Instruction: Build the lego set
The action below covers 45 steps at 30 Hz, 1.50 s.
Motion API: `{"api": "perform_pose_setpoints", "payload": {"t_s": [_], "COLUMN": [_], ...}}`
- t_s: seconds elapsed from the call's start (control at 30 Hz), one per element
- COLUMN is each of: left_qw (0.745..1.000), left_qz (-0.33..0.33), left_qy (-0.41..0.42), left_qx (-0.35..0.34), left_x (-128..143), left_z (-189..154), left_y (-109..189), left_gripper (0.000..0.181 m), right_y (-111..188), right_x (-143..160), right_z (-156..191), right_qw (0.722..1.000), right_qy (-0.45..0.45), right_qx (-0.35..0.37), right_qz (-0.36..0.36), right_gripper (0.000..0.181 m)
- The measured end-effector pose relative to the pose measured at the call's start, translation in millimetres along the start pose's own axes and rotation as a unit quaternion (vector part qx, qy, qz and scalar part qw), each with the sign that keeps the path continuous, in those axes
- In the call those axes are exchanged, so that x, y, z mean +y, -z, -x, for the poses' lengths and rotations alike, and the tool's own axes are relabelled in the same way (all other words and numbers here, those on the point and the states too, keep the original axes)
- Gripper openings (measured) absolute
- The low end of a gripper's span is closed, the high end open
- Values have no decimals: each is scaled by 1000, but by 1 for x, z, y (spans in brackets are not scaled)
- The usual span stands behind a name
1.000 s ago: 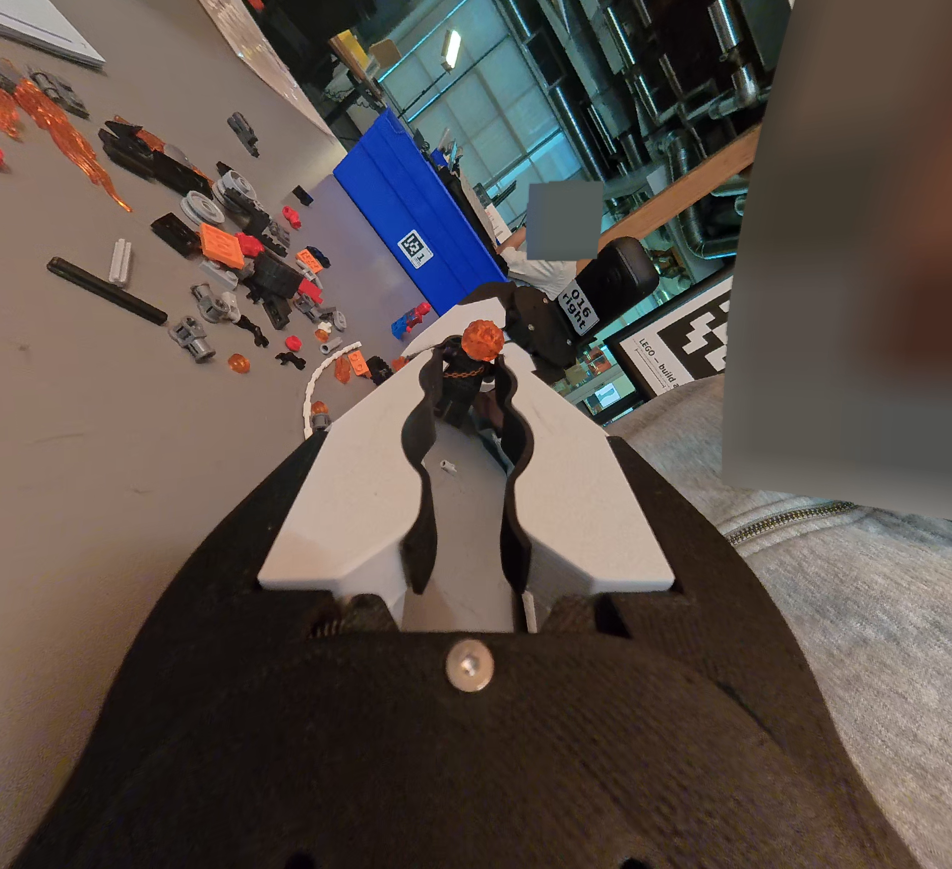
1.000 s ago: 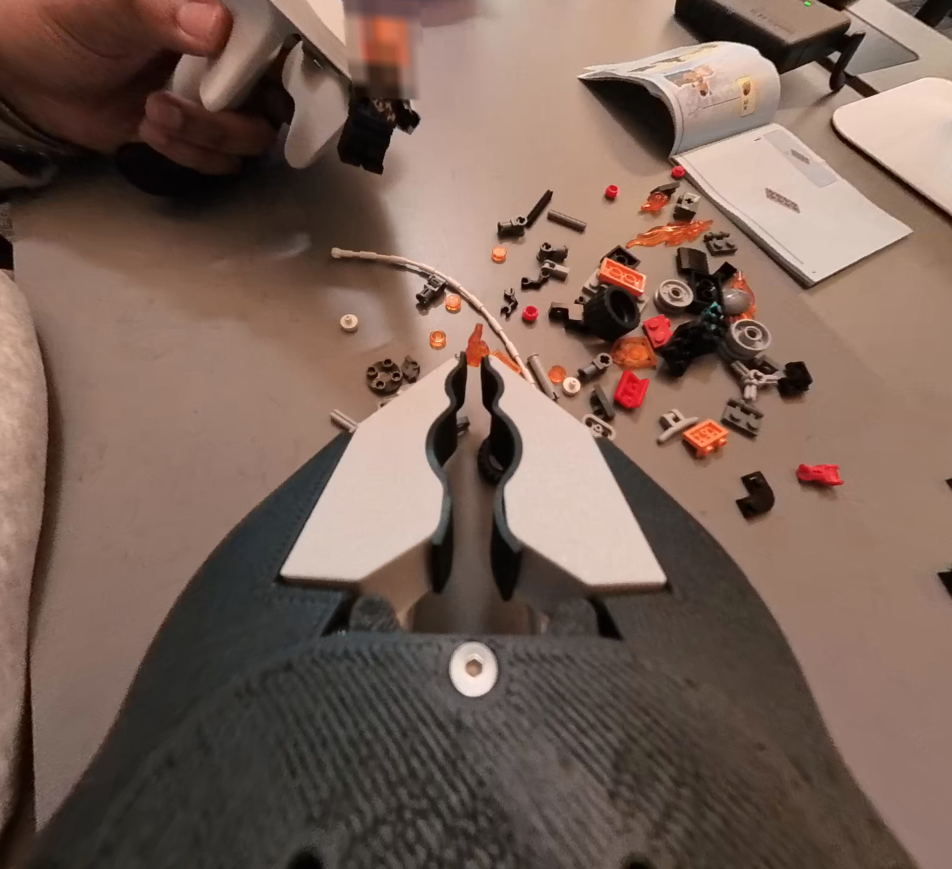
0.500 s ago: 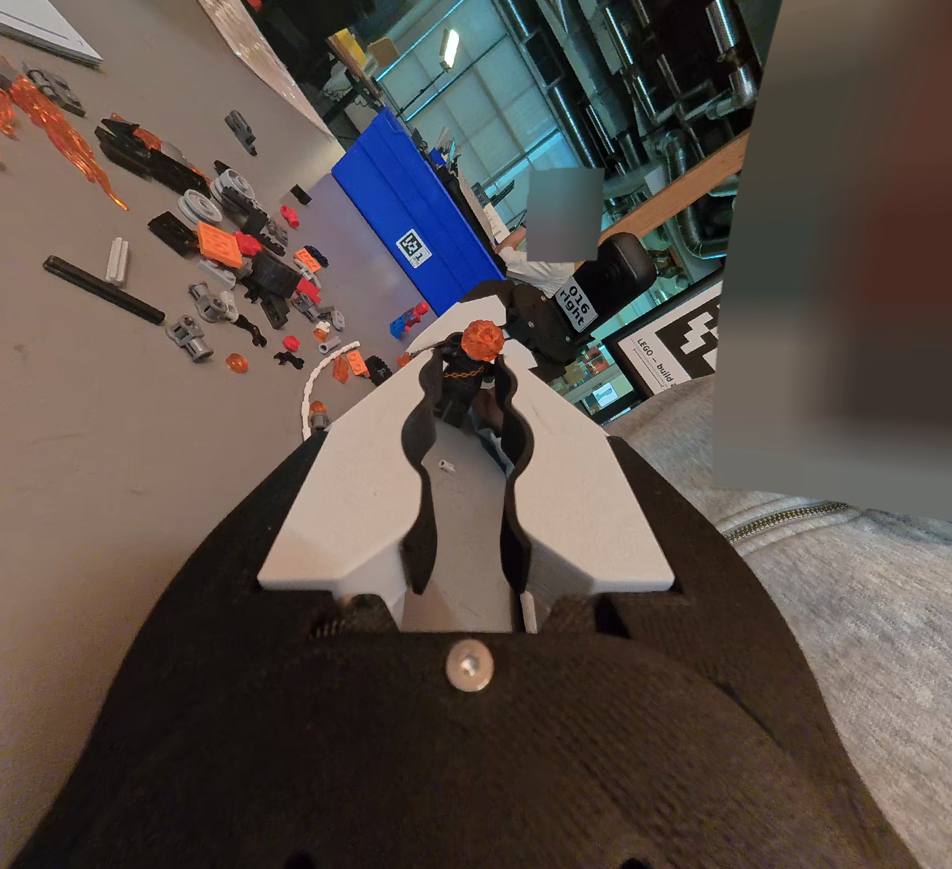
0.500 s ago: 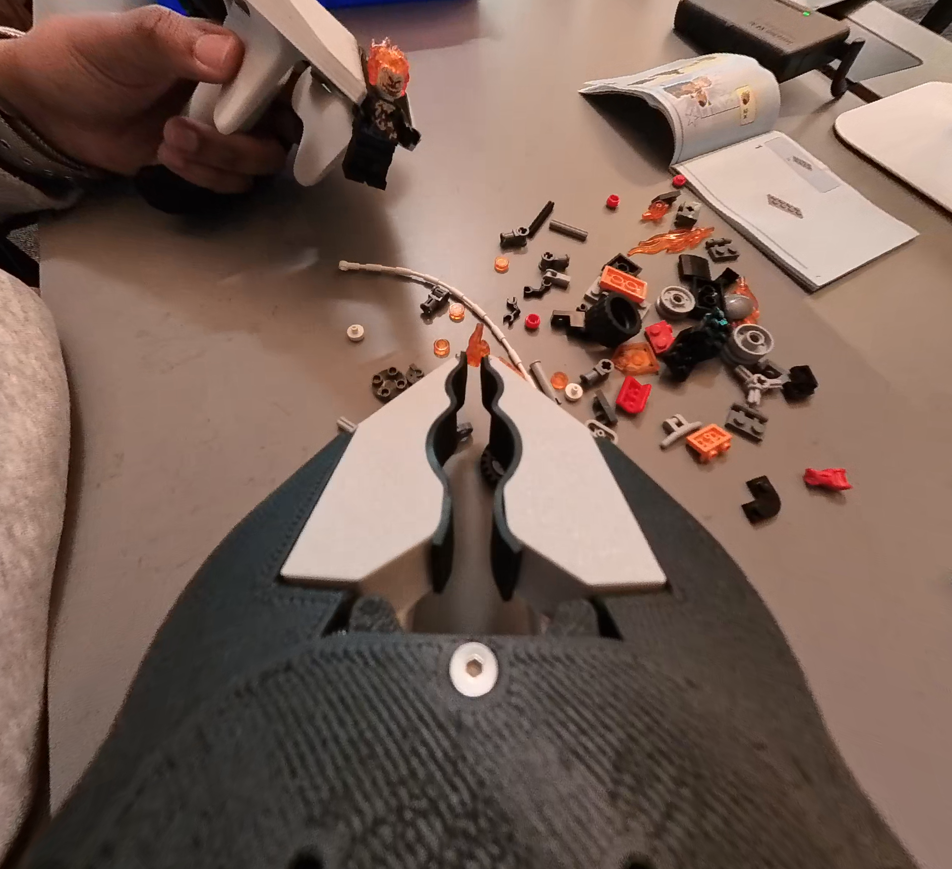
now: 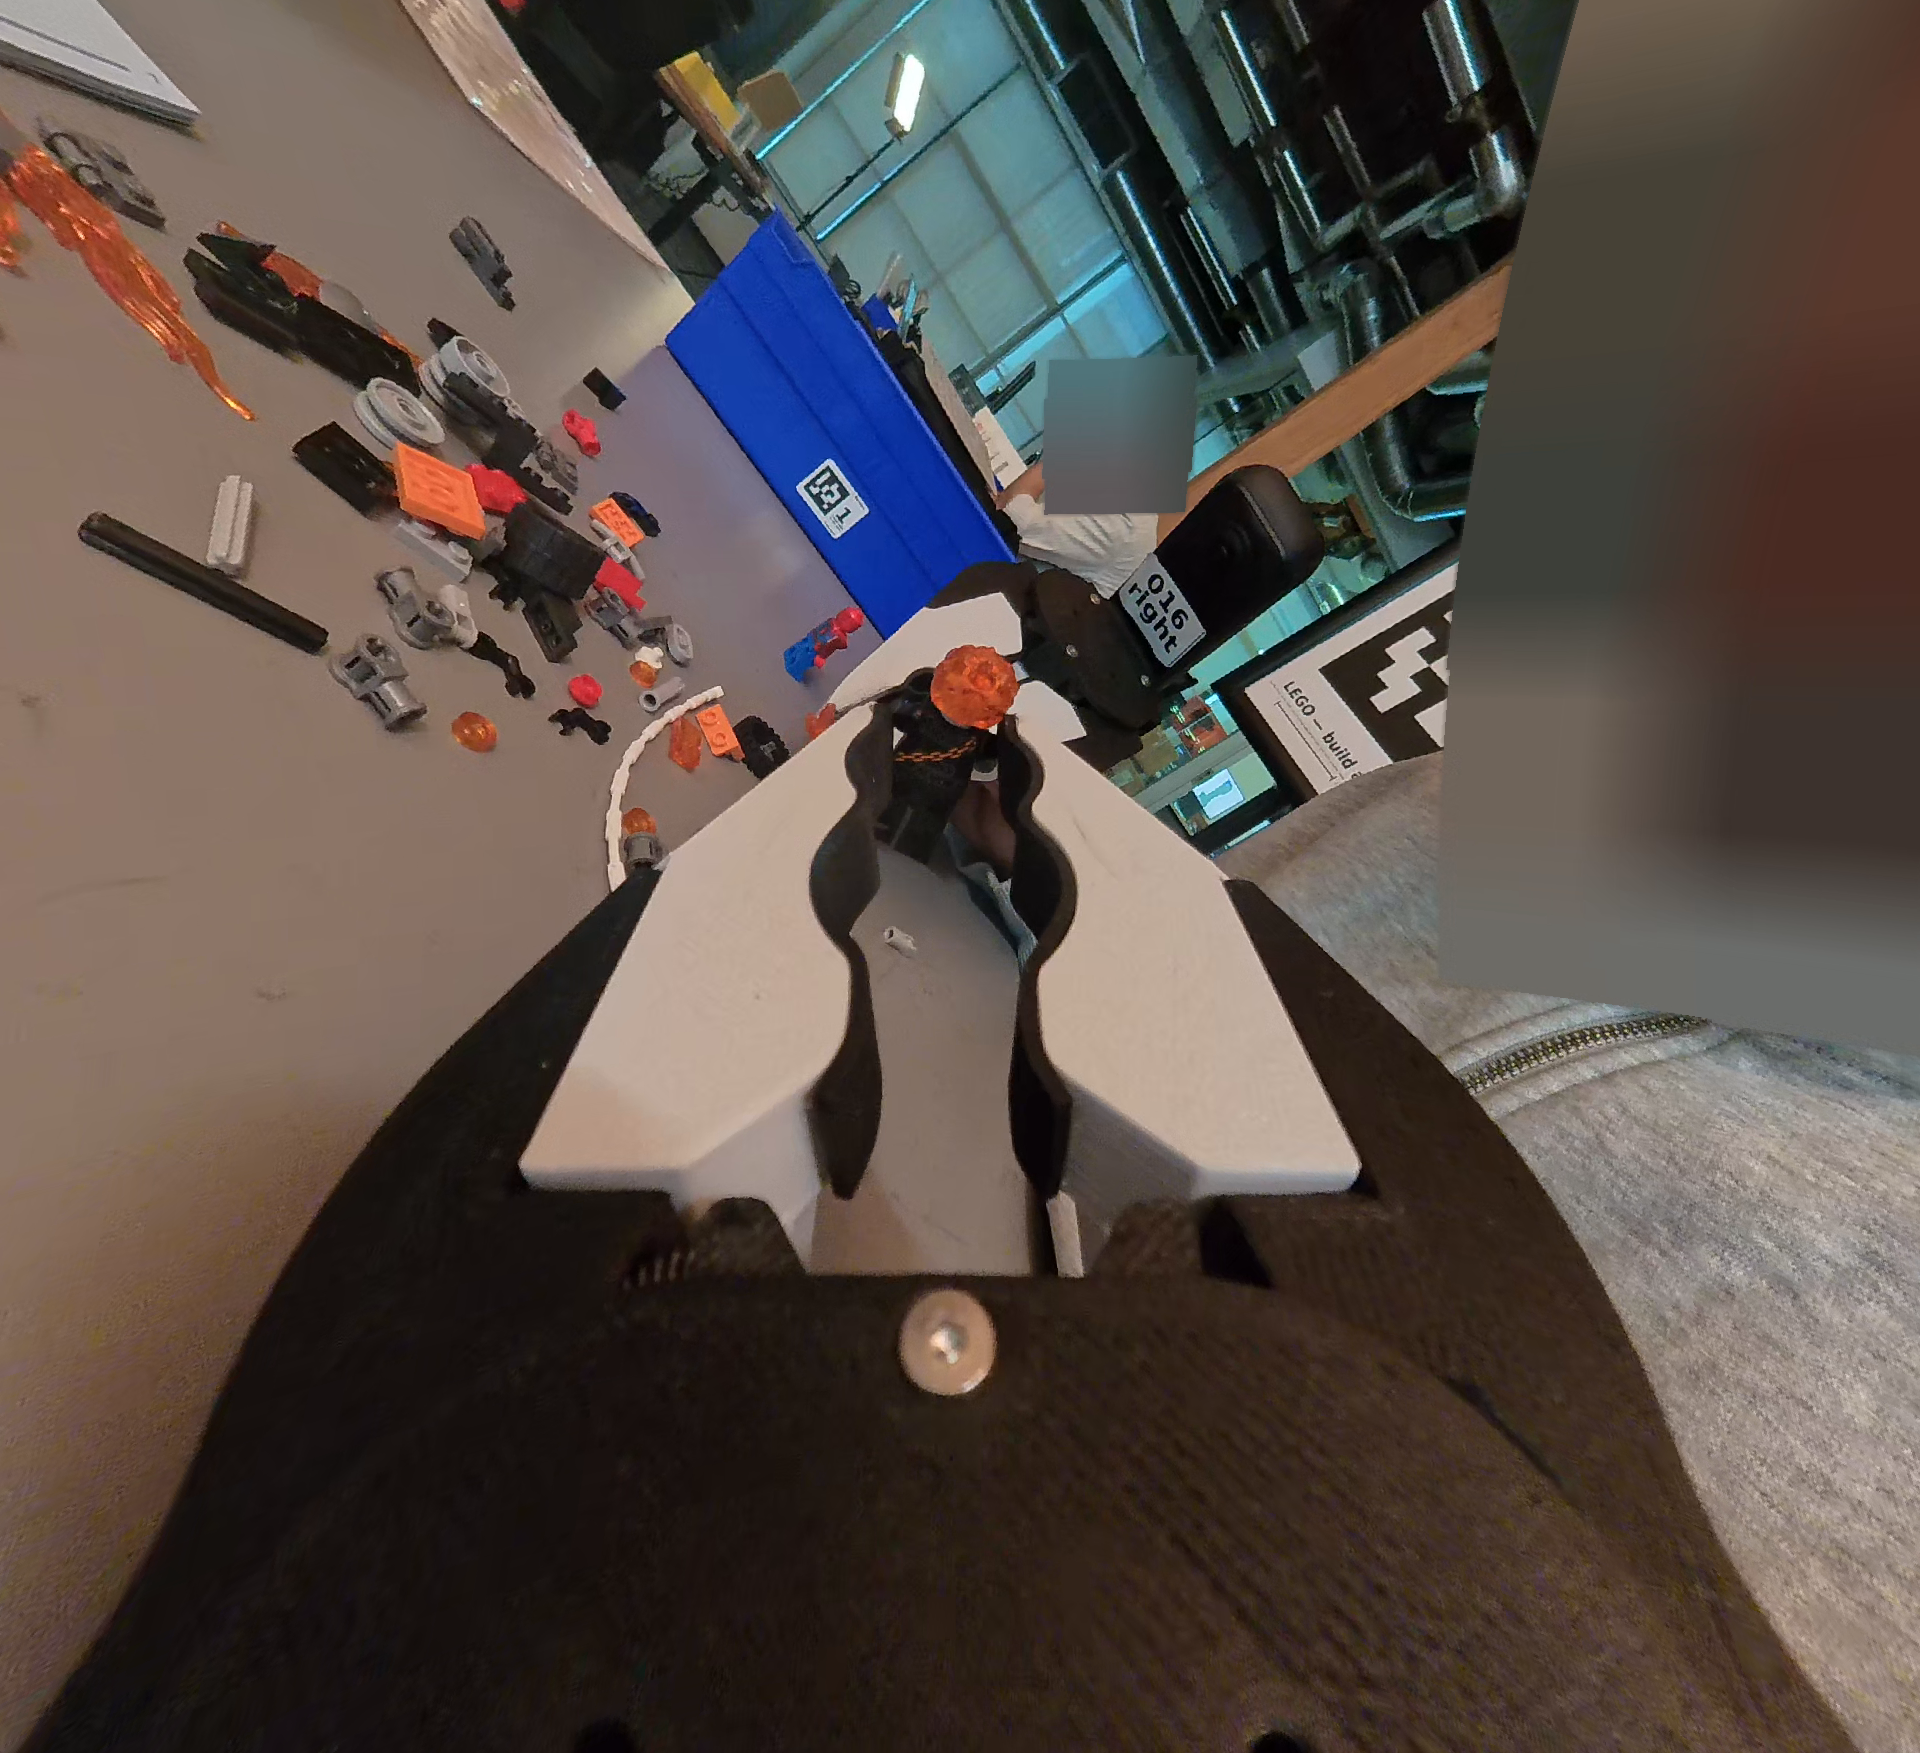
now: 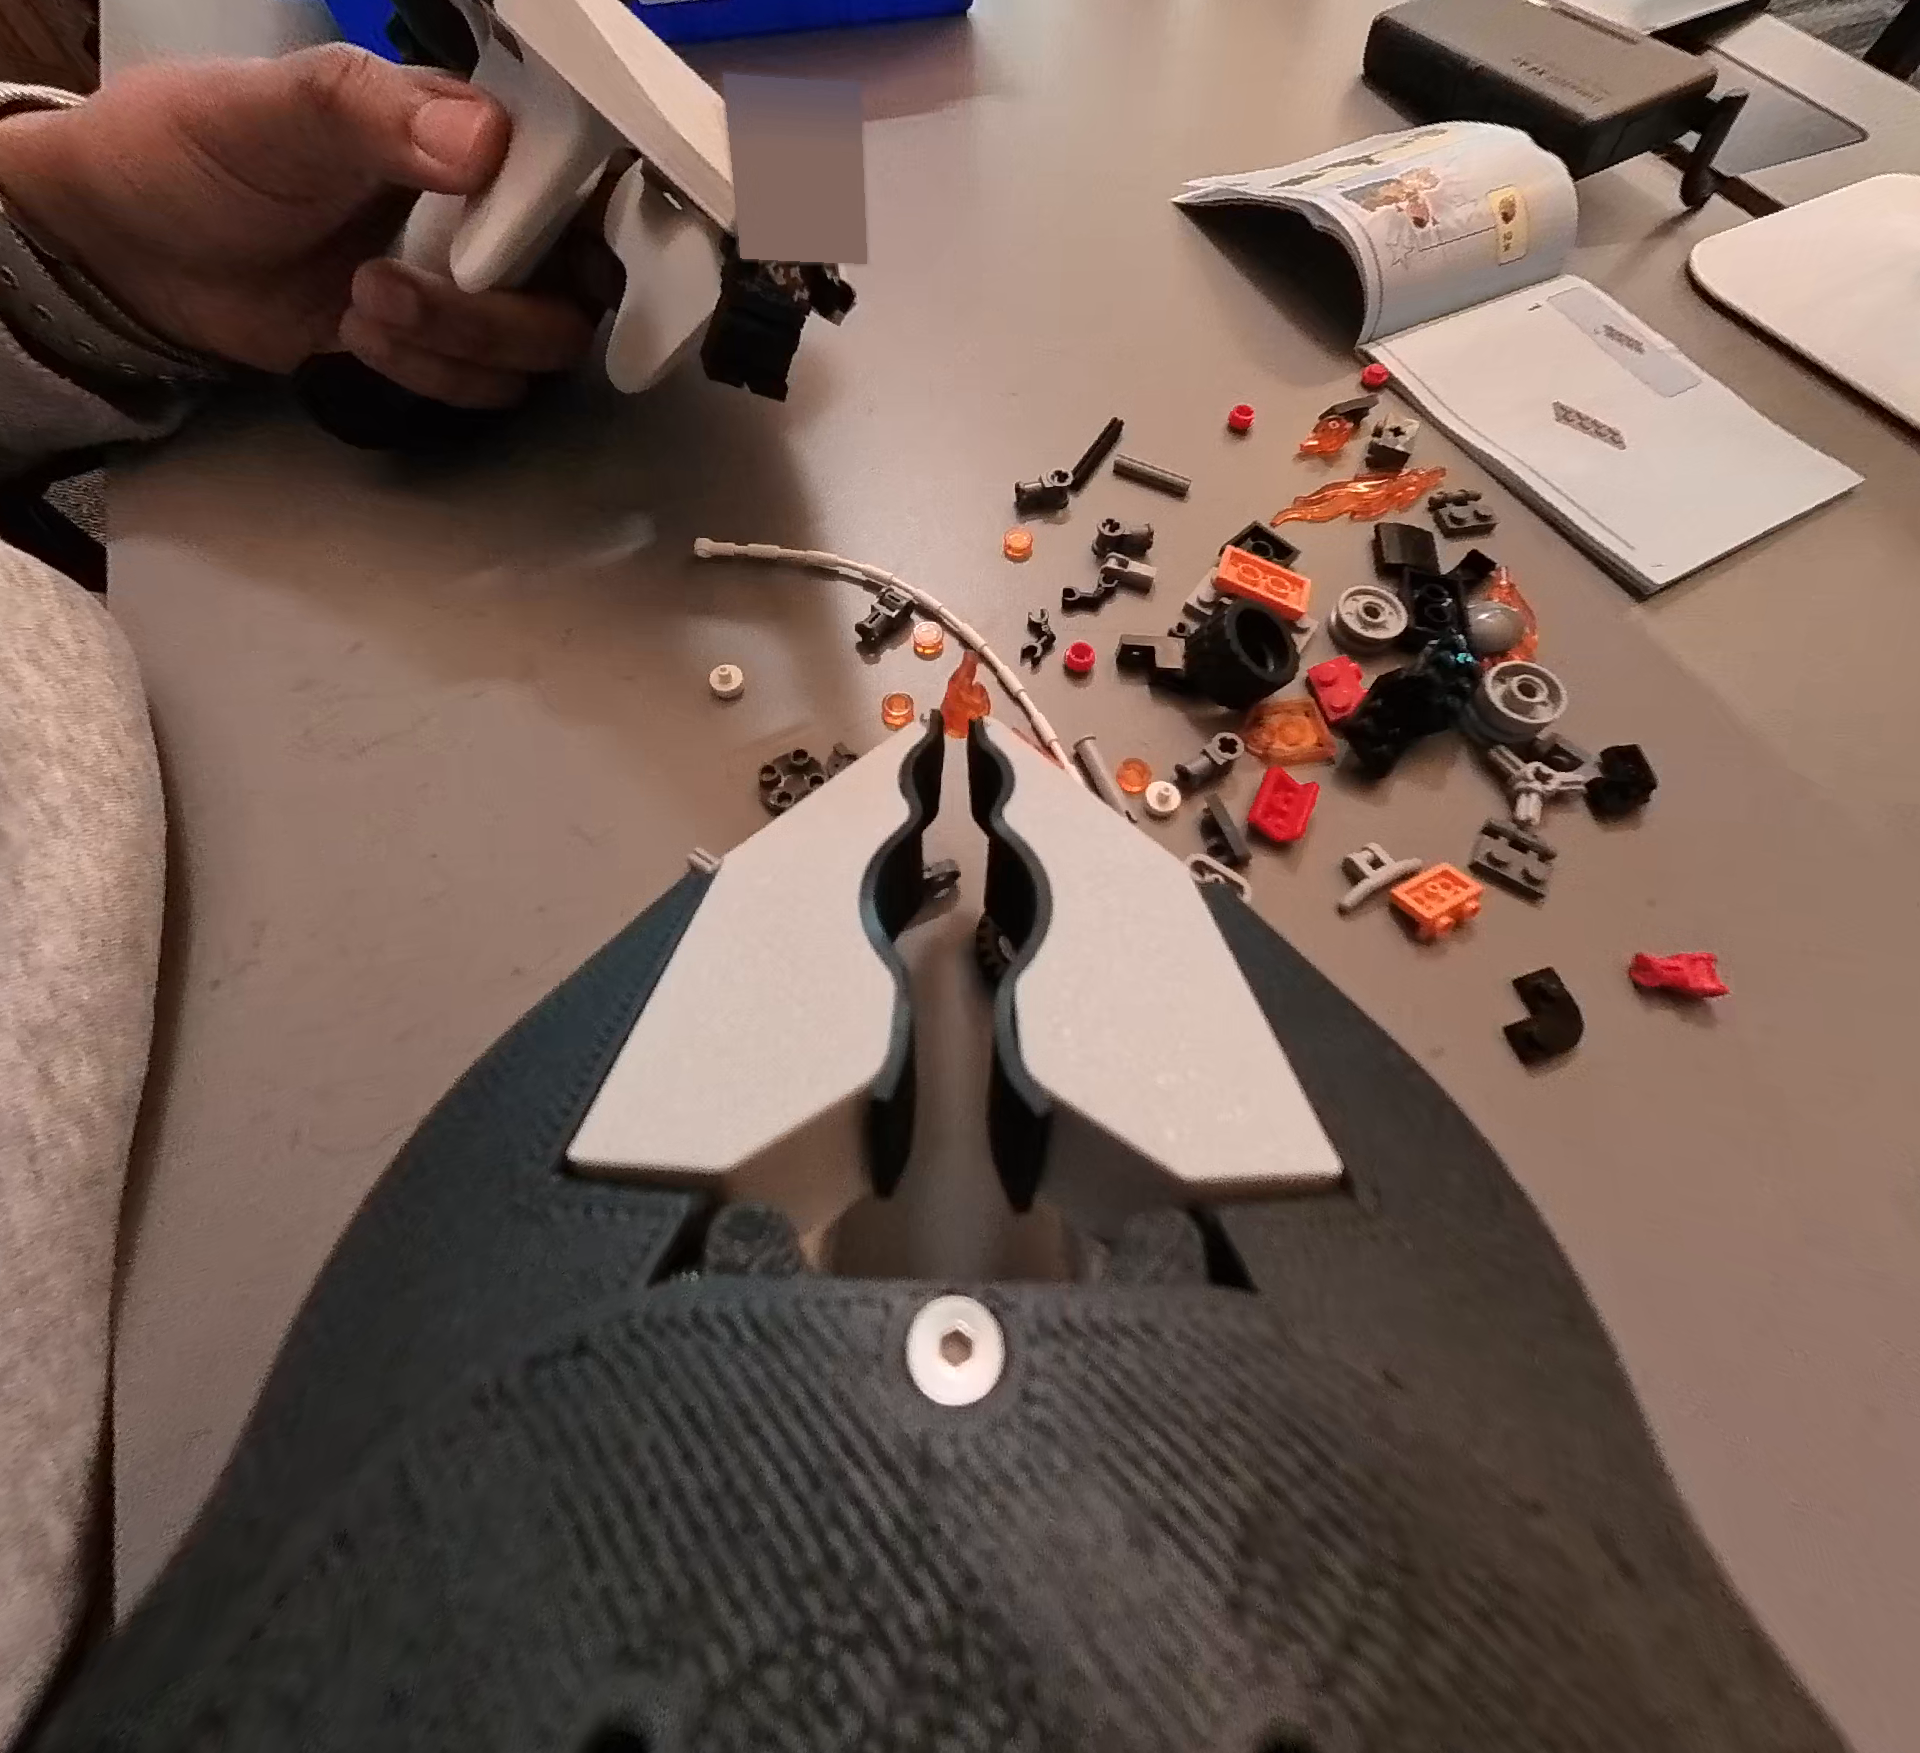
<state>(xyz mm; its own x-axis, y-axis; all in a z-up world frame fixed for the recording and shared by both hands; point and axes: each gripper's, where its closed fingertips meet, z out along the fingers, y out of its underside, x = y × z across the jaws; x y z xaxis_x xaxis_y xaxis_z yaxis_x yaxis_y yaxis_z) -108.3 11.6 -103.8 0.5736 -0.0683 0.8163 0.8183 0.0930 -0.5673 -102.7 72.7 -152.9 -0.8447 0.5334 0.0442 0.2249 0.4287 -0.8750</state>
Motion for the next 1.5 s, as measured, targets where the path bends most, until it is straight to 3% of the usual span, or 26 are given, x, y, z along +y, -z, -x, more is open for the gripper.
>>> {"api": "perform_pose_setpoints", "payload": {"t_s": [0.73, 0.93, 1.27, 1.5], "left_qw": [1000, 1000, 1000, 1000], "left_qz": [1, 1, 3, 2], "left_qy": [0, -1, -1, -2], "left_qx": [-1, -1, -3, -4], "left_x": [0, 0, 1, 1], "left_z": [0, 0, 1, 1], "left_y": [0, 0, -1, 0], "left_gripper": [17, 17, 17, 17], "right_y": [-3, 5, -8, -10], "right_x": [3, 3, 22, 26], "right_z": [-1, -17, -9, -7], "right_qw": [1000, 999, 997, 996], "right_qy": [1, -28, 5, 3], "right_qx": [6, 39, 30, 21], "right_qz": [12, -1, 73, 83], "right_gripper": [0, 0, 3, 10]}}
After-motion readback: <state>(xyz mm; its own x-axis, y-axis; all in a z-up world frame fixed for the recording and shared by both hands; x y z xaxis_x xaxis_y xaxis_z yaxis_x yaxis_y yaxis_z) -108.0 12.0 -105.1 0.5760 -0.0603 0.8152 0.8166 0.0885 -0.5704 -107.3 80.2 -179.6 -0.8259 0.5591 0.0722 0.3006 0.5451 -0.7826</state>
